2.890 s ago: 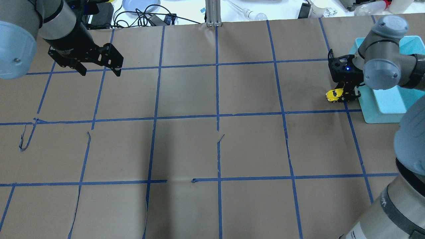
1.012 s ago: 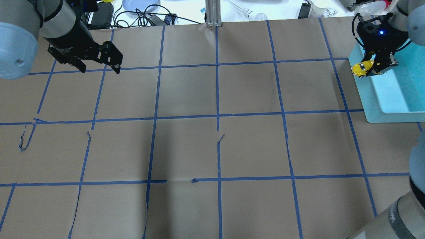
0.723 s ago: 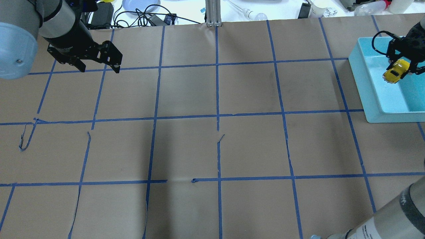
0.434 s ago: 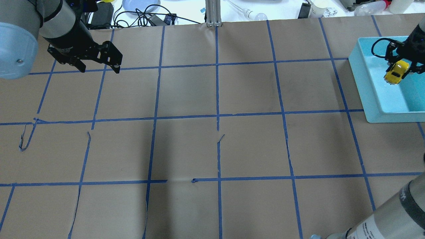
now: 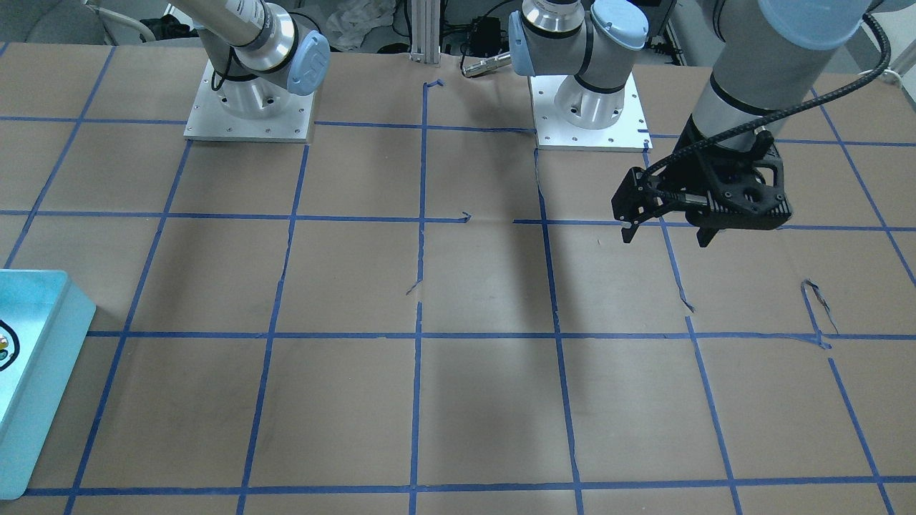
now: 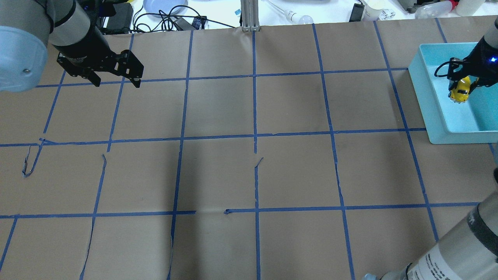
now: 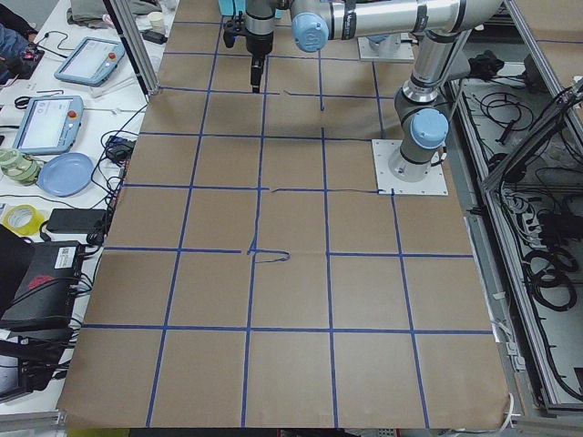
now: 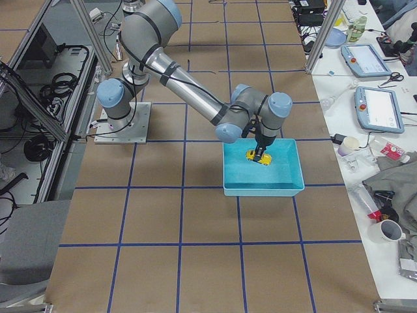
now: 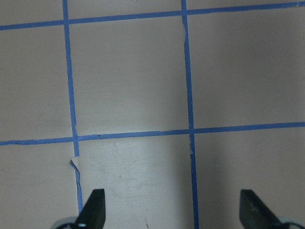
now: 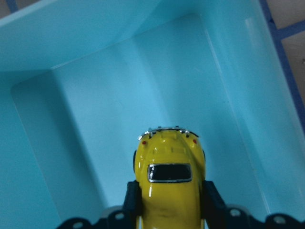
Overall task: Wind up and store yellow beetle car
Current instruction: 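Lower the car into the blue bin and open the right gripper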
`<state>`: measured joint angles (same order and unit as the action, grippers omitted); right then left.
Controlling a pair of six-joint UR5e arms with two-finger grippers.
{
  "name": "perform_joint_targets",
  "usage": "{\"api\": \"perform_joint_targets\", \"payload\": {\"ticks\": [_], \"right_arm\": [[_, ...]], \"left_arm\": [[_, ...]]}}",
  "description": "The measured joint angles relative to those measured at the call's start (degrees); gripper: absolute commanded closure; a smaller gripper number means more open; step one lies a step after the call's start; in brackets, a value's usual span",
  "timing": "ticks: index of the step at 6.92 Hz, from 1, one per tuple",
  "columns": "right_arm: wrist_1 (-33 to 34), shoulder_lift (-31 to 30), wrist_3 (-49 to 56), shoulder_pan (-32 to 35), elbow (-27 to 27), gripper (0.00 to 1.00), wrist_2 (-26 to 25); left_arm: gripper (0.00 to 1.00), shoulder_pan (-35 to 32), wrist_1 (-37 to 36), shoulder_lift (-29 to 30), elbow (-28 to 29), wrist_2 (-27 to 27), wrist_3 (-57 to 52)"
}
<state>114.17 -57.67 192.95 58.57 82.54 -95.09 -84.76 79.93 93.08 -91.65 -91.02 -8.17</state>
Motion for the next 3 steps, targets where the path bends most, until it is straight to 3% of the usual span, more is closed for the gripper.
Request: {"api": "perform_joint_targets", "payload": {"ticks": [3], "right_arm": [[3.4, 2.1, 10.6, -2.2, 0.4, 1.0, 0.5]], "left_arm": [[0.0, 0.1, 0.3, 0.1, 0.0, 0.5, 0.6]]}}
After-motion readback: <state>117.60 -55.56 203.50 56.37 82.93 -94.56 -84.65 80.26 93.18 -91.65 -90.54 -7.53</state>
